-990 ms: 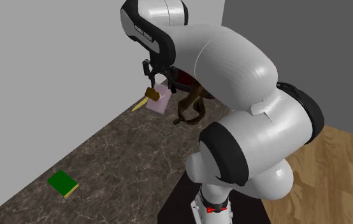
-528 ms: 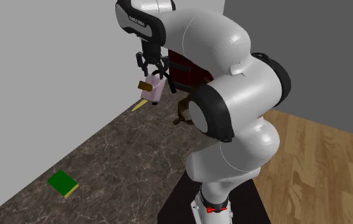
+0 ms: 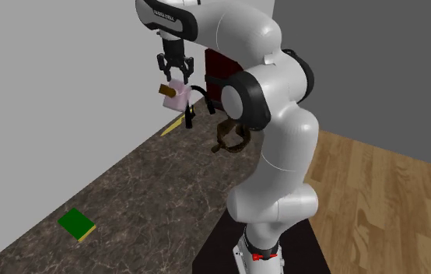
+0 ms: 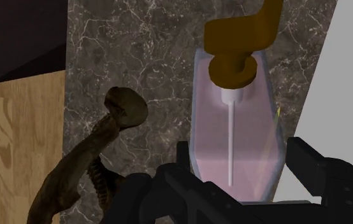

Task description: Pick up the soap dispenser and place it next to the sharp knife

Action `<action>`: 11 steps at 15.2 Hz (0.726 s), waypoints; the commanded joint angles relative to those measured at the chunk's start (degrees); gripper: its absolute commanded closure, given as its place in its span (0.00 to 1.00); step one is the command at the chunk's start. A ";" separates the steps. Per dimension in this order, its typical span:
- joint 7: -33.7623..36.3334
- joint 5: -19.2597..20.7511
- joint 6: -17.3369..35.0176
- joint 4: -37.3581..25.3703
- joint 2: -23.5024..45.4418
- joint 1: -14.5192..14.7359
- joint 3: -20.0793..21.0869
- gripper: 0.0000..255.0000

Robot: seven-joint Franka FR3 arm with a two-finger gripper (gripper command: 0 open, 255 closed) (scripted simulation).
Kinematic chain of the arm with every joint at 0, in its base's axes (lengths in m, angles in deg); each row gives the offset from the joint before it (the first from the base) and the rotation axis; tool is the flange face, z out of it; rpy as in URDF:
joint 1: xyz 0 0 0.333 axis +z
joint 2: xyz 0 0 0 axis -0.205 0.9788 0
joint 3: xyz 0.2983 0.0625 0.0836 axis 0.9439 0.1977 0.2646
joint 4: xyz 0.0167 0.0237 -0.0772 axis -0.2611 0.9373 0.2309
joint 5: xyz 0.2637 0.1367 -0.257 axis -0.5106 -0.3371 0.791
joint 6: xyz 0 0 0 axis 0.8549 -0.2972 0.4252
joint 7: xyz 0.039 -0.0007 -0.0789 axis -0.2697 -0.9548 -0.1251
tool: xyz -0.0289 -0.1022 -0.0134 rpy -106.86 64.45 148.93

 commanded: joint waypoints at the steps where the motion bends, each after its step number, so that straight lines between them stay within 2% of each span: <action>1: 1.58 3.14 -1.28 -6.51 6.04 1.06 0.86 1.00; 3: 3.37 7.22 -3.97 -15.76 13.63 3.59 1.46 1.00; 11: 2.56 5.51 3.58 -5.57 10.61 2.05 0.97 1.00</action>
